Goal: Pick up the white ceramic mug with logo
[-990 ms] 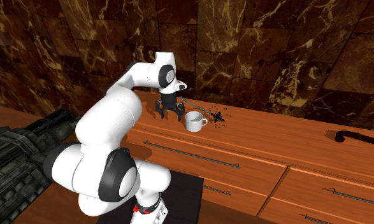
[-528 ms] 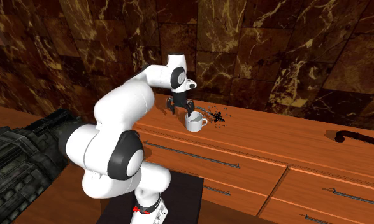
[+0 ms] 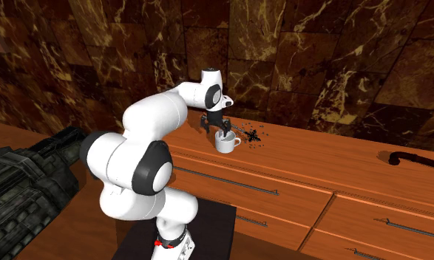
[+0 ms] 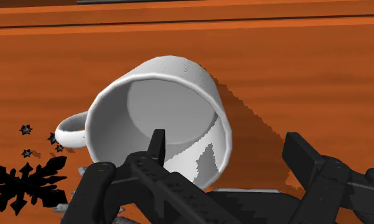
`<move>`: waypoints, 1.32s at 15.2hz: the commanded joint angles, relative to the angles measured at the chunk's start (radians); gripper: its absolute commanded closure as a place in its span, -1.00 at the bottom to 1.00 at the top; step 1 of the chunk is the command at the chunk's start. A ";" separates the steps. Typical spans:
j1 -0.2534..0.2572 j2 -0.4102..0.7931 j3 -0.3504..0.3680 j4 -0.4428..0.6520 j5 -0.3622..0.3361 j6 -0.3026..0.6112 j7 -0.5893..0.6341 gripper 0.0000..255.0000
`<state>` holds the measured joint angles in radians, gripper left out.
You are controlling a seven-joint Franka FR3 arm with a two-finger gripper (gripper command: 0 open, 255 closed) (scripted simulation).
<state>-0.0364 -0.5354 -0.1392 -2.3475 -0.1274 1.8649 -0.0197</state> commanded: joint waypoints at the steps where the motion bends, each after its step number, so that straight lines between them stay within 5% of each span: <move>1: -0.001 0.003 -0.003 -0.025 -0.002 0.030 0.001 -1.00; 4: -0.001 0.005 -0.004 -0.045 -0.003 0.051 0.002 -1.00; 5: -0.001 0.006 -0.004 -0.046 -0.003 0.052 0.002 1.00; 14: -0.001 0.006 -0.004 -0.045 -0.003 0.051 0.002 1.00; 20: 0.001 0.001 0.001 0.032 0.002 -0.030 -0.003 1.00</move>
<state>-0.0360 -0.5350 -0.1385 -2.3301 -0.1262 1.8489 -0.0210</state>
